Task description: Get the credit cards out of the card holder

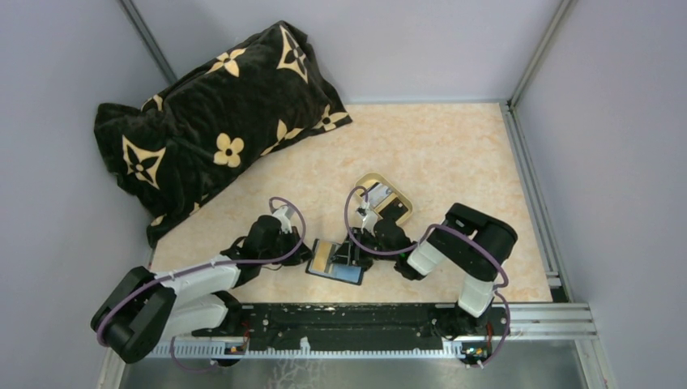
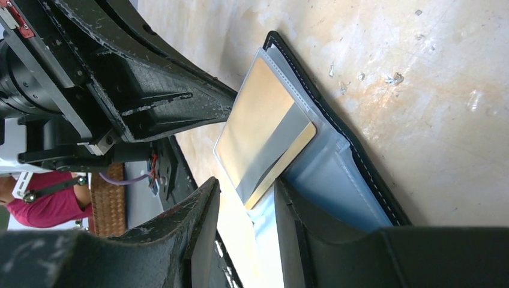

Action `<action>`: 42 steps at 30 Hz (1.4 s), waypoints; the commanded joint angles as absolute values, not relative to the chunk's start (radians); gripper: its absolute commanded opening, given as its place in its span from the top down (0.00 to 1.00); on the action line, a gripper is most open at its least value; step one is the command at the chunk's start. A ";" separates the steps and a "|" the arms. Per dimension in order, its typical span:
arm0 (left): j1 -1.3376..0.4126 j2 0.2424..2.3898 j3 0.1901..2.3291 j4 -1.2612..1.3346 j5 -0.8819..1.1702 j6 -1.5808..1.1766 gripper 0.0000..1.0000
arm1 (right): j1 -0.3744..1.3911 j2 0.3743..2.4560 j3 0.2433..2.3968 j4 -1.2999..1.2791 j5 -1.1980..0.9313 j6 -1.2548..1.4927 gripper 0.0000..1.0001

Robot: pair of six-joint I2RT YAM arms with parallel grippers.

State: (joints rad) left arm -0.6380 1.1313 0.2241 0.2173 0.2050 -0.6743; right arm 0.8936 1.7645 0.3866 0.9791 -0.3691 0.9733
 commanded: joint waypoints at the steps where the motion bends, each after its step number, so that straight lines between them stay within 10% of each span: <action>1: -0.657 1.175 0.211 0.180 0.251 -0.658 1.00 | 0.915 1.717 0.444 1.072 -0.400 0.986 0.61; 42: -0.708 1.245 0.194 0.281 0.281 -0.707 1.00 | 0.902 1.709 0.497 0.971 -0.313 1.050 0.64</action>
